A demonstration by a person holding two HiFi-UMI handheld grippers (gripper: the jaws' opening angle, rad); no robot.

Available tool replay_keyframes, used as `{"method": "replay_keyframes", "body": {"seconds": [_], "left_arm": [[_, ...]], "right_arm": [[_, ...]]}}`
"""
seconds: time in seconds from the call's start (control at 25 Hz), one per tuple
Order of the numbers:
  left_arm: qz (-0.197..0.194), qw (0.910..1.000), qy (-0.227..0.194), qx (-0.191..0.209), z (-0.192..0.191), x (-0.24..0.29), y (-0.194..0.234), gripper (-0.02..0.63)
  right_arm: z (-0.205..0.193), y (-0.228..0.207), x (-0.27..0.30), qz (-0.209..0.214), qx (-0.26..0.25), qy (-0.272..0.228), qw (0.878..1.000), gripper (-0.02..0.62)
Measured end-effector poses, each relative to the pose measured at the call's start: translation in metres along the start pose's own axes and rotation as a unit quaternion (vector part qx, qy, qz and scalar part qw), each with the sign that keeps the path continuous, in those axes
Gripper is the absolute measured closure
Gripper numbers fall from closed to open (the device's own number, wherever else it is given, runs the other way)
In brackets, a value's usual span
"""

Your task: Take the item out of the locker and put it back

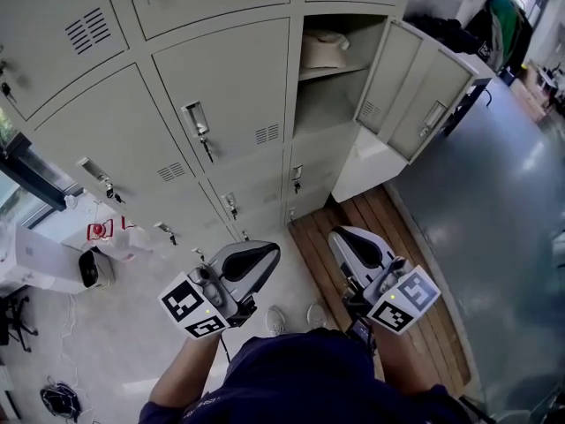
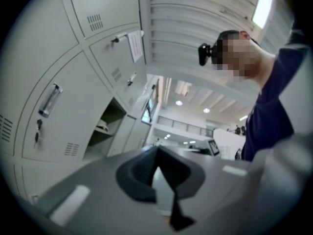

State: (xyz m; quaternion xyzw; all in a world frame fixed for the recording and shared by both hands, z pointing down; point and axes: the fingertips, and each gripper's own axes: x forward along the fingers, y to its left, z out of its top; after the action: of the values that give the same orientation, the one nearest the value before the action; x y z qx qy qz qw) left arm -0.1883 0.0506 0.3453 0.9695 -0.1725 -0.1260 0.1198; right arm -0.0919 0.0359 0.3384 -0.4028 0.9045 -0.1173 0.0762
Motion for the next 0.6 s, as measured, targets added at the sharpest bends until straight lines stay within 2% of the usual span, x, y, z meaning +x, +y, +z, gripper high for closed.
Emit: {"method": "replay_keyframes", "body": {"seconds": [0.6], "left_arm": [[0.014, 0.9998, 0.017, -0.001, -0.023, 0.053, -0.043, 0.603]], "right_arm": [[0.011, -0.030, -0.066, 0.019, 0.016, -0.011, 1.000, 0.591]]}}
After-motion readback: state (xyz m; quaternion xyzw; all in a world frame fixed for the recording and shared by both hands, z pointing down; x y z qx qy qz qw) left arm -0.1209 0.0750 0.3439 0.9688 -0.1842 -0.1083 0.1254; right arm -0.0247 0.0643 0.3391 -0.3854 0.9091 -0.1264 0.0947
